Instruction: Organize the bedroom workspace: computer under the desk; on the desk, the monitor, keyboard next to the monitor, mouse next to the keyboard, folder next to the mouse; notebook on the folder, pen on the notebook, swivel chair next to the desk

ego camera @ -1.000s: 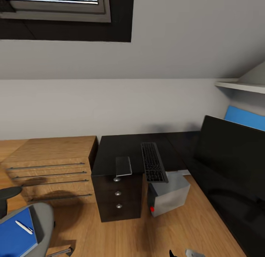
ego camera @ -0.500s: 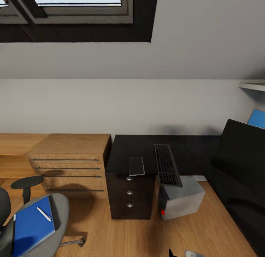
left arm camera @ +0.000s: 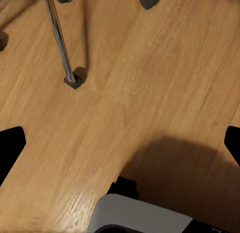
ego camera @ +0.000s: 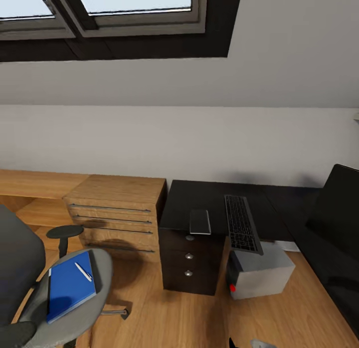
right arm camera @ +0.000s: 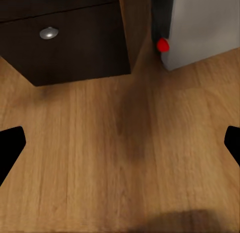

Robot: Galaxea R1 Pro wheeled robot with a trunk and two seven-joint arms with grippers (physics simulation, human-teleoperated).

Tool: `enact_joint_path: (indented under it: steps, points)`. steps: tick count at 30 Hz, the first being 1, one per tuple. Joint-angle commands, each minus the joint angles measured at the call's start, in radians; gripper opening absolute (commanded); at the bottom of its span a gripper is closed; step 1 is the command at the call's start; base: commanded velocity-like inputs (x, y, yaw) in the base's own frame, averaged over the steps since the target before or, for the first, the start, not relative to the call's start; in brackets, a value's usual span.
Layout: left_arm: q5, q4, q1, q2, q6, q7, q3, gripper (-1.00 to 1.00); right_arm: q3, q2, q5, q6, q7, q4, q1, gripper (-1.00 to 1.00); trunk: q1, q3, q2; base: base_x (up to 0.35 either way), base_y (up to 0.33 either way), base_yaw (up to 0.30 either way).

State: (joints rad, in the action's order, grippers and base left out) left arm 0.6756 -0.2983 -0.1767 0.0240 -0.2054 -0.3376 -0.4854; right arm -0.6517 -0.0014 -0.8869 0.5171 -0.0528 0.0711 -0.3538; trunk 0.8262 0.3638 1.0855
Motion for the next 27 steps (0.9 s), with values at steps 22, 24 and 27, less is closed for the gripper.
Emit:
enact_joint_path:
  steps: [22,24,27]
  points:
    - [0.017,0.01,-0.001,-0.001,-0.178,-0.007,0.0,1.0,-0.006,0.0,-0.007,0.003,-0.006,-0.001,-0.001,1.0,0.0,0.001,0.001,-0.279,-0.155,0.005]
    - [0.016,0.011,-0.001,-0.001,-0.181,-0.007,-0.001,1.0,-0.006,0.001,-0.007,0.004,-0.006,-0.001,-0.001,1.0,0.0,0.001,0.001,-0.277,-0.206,0.0]
    - [0.015,0.011,-0.001,-0.001,-0.183,-0.007,-0.001,1.0,-0.006,0.001,-0.007,0.014,-0.007,-0.001,-0.001,1.0,0.0,0.001,0.001,-0.277,-0.205,0.0]
